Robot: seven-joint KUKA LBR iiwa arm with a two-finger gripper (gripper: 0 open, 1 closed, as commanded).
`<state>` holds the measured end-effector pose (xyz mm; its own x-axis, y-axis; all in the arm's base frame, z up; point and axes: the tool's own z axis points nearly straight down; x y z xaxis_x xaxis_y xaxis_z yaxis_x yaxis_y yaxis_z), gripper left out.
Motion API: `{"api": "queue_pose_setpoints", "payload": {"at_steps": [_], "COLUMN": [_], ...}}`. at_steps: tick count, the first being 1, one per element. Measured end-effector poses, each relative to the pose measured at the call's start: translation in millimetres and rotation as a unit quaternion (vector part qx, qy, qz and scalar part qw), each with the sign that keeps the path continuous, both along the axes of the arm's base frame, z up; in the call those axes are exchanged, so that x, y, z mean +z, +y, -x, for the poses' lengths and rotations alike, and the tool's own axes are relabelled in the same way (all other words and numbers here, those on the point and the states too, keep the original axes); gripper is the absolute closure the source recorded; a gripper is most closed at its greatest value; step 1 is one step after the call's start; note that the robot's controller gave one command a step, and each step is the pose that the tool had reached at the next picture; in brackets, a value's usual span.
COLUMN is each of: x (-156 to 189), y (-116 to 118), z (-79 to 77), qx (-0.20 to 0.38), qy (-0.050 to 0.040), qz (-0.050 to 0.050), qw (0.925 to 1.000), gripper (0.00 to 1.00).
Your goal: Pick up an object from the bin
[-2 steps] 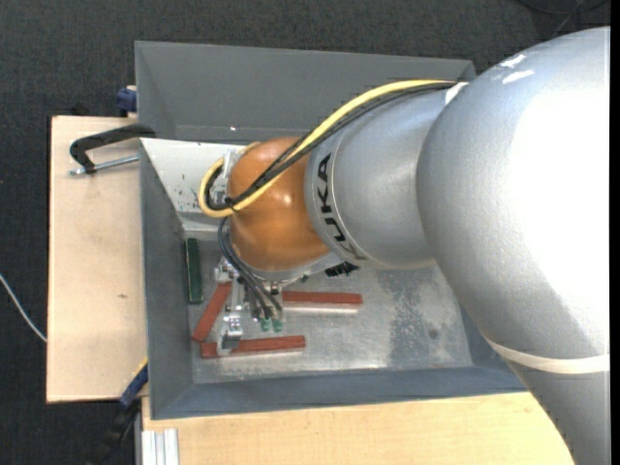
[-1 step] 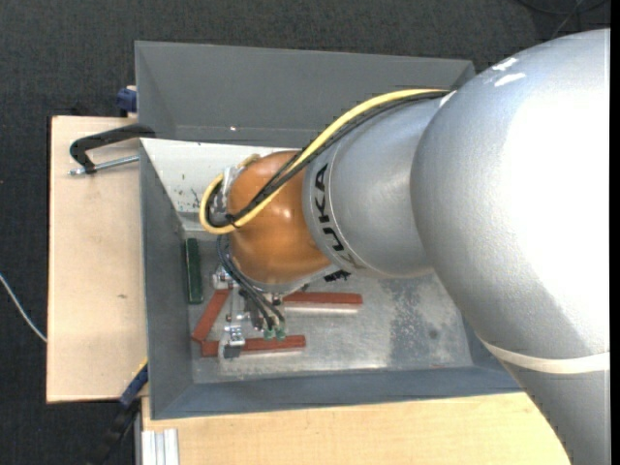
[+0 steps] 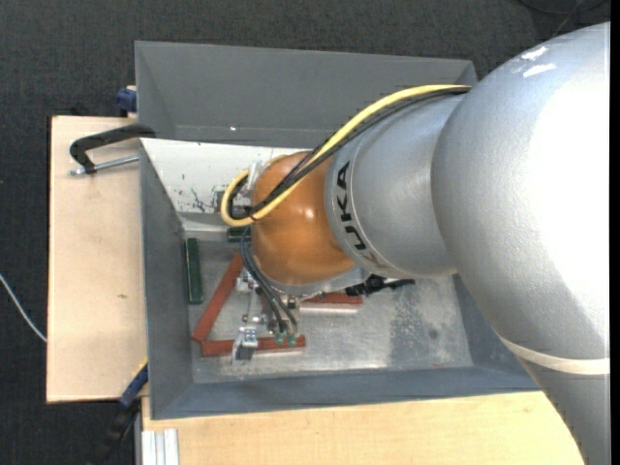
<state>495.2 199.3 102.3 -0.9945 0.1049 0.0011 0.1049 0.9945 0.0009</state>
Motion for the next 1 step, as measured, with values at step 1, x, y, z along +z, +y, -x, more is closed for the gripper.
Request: {"api": "queue_pose_setpoints", "payload": {"at_steps": [1], "x": [-25.0], "y": [-8.0], "z": [1.6], "qx": [0.093], "qy": [-0.0002], "qz": [0.000], "qw": [0.9957], "gripper": [0.00]}}
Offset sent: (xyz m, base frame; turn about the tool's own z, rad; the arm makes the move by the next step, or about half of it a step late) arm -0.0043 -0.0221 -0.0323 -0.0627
